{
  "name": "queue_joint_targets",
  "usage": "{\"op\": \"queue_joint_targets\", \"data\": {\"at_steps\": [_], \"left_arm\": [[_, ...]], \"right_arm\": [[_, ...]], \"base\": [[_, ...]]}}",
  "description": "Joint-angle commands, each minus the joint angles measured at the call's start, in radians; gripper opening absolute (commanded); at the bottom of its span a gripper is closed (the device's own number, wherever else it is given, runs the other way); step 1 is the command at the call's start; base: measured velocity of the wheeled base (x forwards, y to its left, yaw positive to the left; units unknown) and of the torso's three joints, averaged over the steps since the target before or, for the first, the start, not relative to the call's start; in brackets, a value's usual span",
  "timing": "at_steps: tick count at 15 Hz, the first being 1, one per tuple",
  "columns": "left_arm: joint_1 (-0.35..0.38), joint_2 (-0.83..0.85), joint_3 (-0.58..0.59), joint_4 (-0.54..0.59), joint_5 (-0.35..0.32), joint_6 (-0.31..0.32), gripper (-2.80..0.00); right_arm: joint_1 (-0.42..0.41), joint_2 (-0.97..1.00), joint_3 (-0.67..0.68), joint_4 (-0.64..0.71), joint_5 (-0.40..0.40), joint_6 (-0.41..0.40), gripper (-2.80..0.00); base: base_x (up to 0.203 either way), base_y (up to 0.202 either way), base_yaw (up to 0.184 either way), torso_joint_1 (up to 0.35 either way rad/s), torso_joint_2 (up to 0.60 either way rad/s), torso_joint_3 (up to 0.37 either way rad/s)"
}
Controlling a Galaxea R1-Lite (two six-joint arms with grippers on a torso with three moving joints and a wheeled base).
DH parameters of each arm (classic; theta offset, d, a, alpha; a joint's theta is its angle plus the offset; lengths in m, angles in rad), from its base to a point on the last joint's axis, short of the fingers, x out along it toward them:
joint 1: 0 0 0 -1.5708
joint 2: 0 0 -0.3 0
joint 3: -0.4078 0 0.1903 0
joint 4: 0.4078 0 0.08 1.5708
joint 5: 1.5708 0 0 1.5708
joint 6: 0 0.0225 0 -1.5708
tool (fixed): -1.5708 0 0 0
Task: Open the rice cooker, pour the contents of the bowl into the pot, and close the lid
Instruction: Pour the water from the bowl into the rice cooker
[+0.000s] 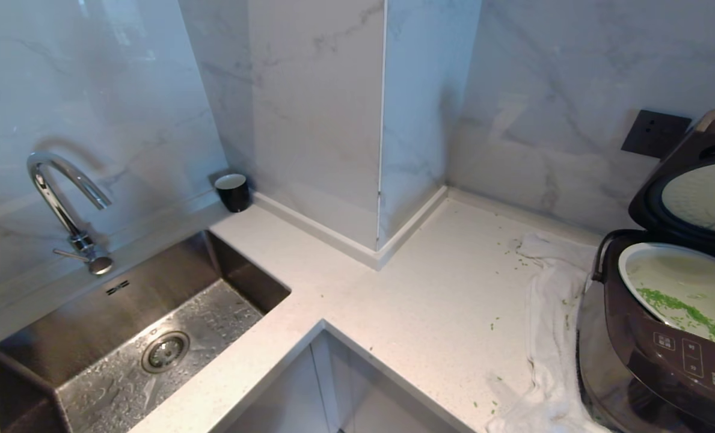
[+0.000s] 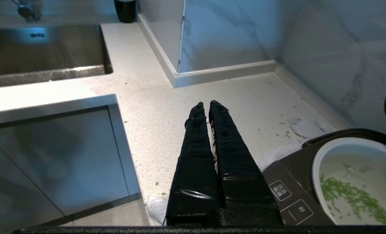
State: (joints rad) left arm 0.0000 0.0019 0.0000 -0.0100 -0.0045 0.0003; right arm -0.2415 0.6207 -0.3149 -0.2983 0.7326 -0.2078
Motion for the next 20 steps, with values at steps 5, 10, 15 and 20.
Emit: {"op": "queue_joint_targets", "data": {"at_steps": [5, 10, 15, 20], "left_arm": [[0.0, 0.0, 0.005, -0.001, 0.0, -0.002, -2.8], [0.0, 0.0, 0.005, -0.002, 0.0, -0.005, -2.8], [0.0, 0.0, 0.004, -0.001, 0.0, -0.002, -2.8], [0.0, 0.0, 0.003, -0.001, 0.0, -0.002, -2.8]], "right_arm": [[0.03, -0.125, -0.094, 0.263, 0.143, 0.075, -2.8], [0.356, -0.28, -0.324, 0.707, 0.056, 0.076, -2.8], [0.367, -0.343, -0.343, 0.749, -0.31, 0.07, -2.8], [0.24, -0.341, -0.35, 0.738, -0.479, 0.056, -2.8]], "base": [[0.0, 0.0, 0.0, 0.0, 0.0, 0.0], [0.0, 0.0, 0.0, 0.0, 0.0, 0.0], [0.0, 0.0, 0.0, 0.0, 0.0, 0.0], [0.0, 0.0, 0.0, 0.0, 0.0, 0.0]]}}
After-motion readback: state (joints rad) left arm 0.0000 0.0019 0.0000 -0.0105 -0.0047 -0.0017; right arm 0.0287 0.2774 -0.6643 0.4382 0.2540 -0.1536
